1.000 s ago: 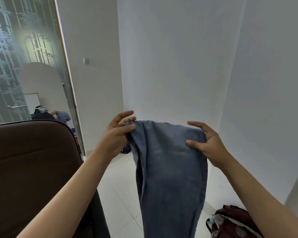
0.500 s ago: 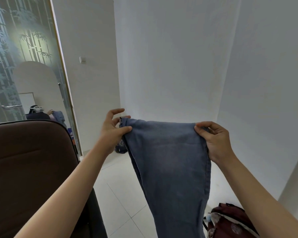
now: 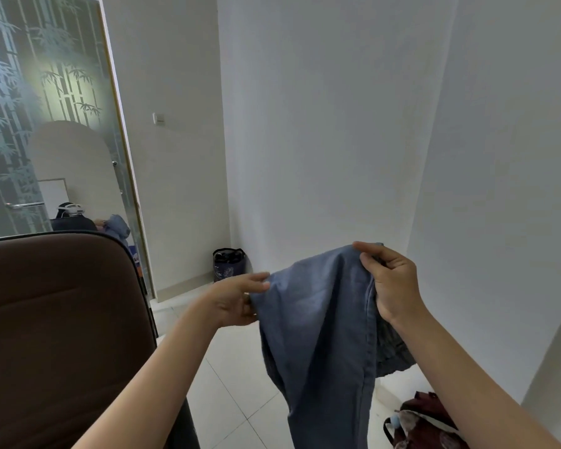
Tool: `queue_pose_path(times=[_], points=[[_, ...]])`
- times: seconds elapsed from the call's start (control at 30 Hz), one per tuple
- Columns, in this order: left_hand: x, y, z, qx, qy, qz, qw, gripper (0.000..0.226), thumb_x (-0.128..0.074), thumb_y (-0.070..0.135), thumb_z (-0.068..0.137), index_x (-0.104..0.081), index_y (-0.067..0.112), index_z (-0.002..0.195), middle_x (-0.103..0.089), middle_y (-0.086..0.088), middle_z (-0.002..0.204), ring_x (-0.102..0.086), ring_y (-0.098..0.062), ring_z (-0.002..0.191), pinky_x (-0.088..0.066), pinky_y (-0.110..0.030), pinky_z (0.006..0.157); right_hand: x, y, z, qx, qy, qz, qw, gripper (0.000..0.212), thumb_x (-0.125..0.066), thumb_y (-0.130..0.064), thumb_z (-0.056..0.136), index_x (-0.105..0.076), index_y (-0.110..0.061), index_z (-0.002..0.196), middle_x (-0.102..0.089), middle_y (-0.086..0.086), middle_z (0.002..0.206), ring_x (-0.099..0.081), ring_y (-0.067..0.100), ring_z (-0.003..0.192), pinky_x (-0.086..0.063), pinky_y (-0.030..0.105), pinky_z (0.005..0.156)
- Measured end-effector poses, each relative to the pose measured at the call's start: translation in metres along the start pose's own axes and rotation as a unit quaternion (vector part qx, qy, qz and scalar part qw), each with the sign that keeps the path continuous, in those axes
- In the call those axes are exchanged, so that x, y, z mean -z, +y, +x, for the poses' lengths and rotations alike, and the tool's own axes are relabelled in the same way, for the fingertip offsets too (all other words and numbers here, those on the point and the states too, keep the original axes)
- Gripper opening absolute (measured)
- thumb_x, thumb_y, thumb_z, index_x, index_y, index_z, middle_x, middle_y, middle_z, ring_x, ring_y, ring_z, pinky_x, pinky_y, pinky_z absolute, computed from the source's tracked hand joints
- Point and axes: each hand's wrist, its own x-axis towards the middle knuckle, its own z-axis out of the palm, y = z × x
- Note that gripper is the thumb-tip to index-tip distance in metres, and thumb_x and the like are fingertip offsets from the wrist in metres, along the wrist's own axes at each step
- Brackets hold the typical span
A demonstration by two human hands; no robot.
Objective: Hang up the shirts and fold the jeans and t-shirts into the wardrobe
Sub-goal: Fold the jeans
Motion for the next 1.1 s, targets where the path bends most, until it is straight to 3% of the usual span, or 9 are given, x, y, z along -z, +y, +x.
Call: queue_pose_path(times=[0.2,0.3,0.37,0.47,0.6,0.7,0.8,1.0,1.1], points=[[-0.009,0.011,0.005,-0.175,0.026,-0.124,0.976,0.034,-0.063,-0.005,0.078,-0.07,0.016,0.105,-0.067,-0.005,0.109,-0.062,-0.021,0.095,-0.051,-0.03,0.08,0.014,-0.007,-0.006,0.144,-0.089,-0.202,0.965,0.034,-0.069,-0.005,0.084,-0.068,-0.026,0.111,-0.068,-0.006,0.081,-0.061,0.016,0.067,-0.053,0.021,0.072],[-0.014,0.015,0.005,-0.236,0.042,-0.187,0.953,0.039,-0.063,-0.008,0.078,-0.069,0.017,0.107,-0.07,0.0,0.104,-0.063,-0.018,0.097,-0.054,-0.024,0.08,0.015,-0.006,-0.002,0.122,-0.194,-0.294,0.928,0.048,-0.068,-0.007,0.085,-0.059,-0.036,0.123,-0.059,-0.027,0.108,-0.058,-0.013,0.093,-0.051,0.014,0.088],[-0.013,0.014,0.006,-0.264,0.052,-0.19,0.944,0.042,-0.062,-0.01,0.078,-0.069,0.02,0.107,-0.069,0.0,0.106,-0.062,-0.02,0.103,-0.053,-0.026,0.088,0.017,-0.003,0.002,0.11,-0.195,-0.32,0.921,0.045,-0.067,-0.001,0.083,-0.064,-0.037,0.11,-0.062,-0.024,0.111,-0.057,-0.009,0.102,-0.05,0.02,0.094],[-0.004,0.017,0.004,-0.296,0.033,-0.187,0.936,0.044,-0.06,-0.005,0.082,-0.066,0.022,0.116,-0.069,0.006,0.108,-0.059,-0.02,0.11,-0.048,-0.032,0.099,0.014,-0.006,0.008,0.051,-0.121,-0.188,0.973,0.035,-0.072,-0.002,0.08,-0.07,-0.031,0.098,-0.07,-0.006,0.102,-0.065,0.017,0.099,-0.055,0.028,0.082],[0.009,0.029,-0.004,-0.253,-0.058,-0.024,0.965,0.065,-0.073,0.005,0.071,-0.058,0.034,0.127,-0.063,0.005,0.119,-0.059,-0.025,0.106,-0.041,-0.042,0.099,-0.007,-0.023,0.016,-0.023,-0.057,0.096,0.993,0.031,-0.067,-0.008,0.084,-0.067,-0.029,0.106,-0.07,0.001,0.081,-0.066,0.017,0.078,-0.056,0.024,0.067],[0.016,0.036,-0.003,-0.253,-0.002,0.047,0.966,0.058,-0.073,0.006,0.065,-0.067,0.036,0.114,-0.058,-0.015,0.114,-0.052,-0.029,0.09,-0.044,-0.042,0.086,-0.002,-0.015,0.011,0.018,-0.155,-0.069,0.985,0.053,-0.075,-0.031,0.079,-0.054,-0.041,0.126,-0.059,-0.003,0.125,-0.06,0.012,0.11,-0.051,0.028,0.09],[0.013,0.039,-0.005,-0.278,0.036,-0.082,0.956,0.045,-0.062,-0.005,0.081,-0.066,0.023,0.116,-0.061,-0.011,0.107,-0.06,-0.022,0.089,-0.054,-0.029,0.08,0.012,-0.01,0.007,-0.002,-0.241,-0.248,0.938,0.058,-0.08,-0.025,0.075,-0.056,-0.044,0.123,-0.055,-0.017,0.13,-0.053,0.007,0.12,-0.046,0.025,0.099],[0.016,0.027,-0.008,-0.167,-0.09,0.015,0.982,0.047,-0.068,-0.002,0.074,-0.067,0.021,0.115,-0.065,-0.005,0.115,-0.066,-0.019,0.09,-0.055,-0.028,0.065,0.003,-0.017,0.014,-0.054,-0.078,0.013,0.995,0.03,-0.065,-0.008,0.086,-0.071,-0.029,0.107,-0.056,0.009,0.073,-0.058,0.021,0.072,-0.056,0.023,0.069],[0.014,0.038,-0.008,-0.218,-0.043,-0.078,0.972,0.039,-0.063,-0.005,0.077,-0.068,0.018,0.108,-0.066,-0.009,0.101,-0.066,-0.019,0.082,-0.055,-0.029,0.069,0.005,-0.01,0.009,-0.011,-0.088,-0.012,0.996,0.034,-0.061,-0.014,0.09,-0.064,-0.032,0.118,-0.065,-0.004,0.106,-0.063,0.01,0.095,-0.054,0.024,0.083]])
